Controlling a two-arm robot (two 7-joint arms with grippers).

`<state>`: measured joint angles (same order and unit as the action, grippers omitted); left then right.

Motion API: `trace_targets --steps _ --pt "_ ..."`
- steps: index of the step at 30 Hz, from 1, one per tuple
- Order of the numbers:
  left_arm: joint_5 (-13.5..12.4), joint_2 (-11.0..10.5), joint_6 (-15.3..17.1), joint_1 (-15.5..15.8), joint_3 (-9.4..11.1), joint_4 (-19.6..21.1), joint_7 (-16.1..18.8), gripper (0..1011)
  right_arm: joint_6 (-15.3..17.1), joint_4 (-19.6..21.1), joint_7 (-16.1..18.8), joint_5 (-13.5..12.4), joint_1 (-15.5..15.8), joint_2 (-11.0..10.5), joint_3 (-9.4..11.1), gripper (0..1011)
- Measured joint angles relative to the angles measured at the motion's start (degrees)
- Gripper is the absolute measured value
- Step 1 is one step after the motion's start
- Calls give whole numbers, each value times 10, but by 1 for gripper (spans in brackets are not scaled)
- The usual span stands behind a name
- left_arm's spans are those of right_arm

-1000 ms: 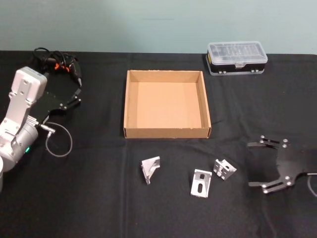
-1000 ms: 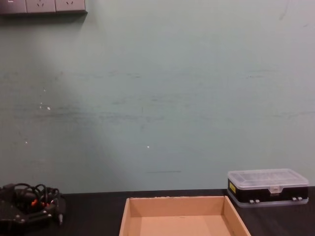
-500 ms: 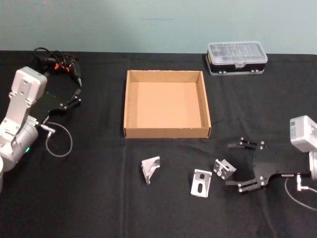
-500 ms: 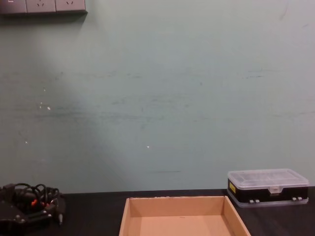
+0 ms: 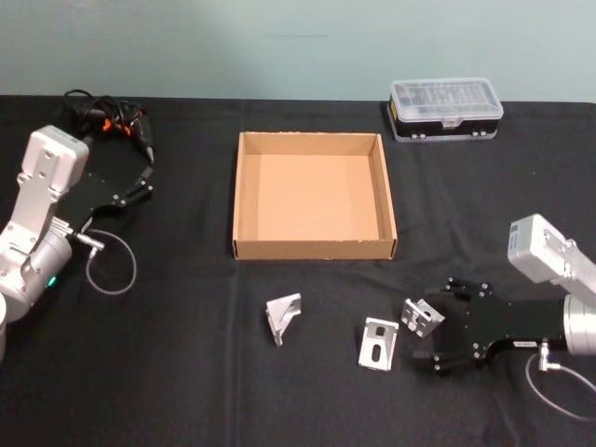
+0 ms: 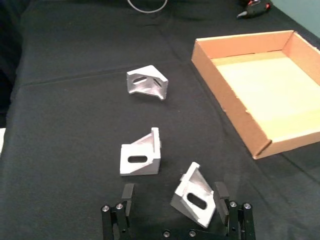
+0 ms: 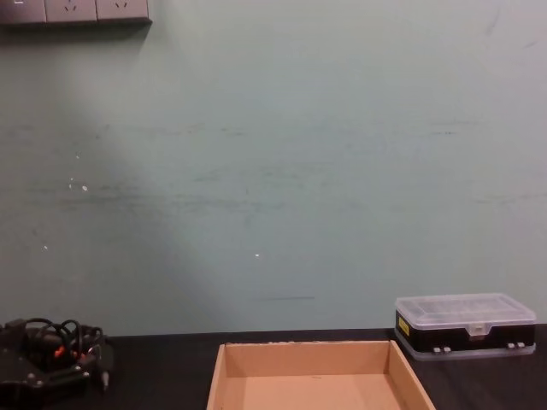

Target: Use one hand to pick up the angle iron from the table and place it into the box.

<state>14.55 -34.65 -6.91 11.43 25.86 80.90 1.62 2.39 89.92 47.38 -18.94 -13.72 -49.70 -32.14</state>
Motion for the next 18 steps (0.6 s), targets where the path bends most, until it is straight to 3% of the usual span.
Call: trace_targets --steps 18 --pt "0 0 0 0 0 0 0 1000 10 15 -46 15 21 10 2 1003"
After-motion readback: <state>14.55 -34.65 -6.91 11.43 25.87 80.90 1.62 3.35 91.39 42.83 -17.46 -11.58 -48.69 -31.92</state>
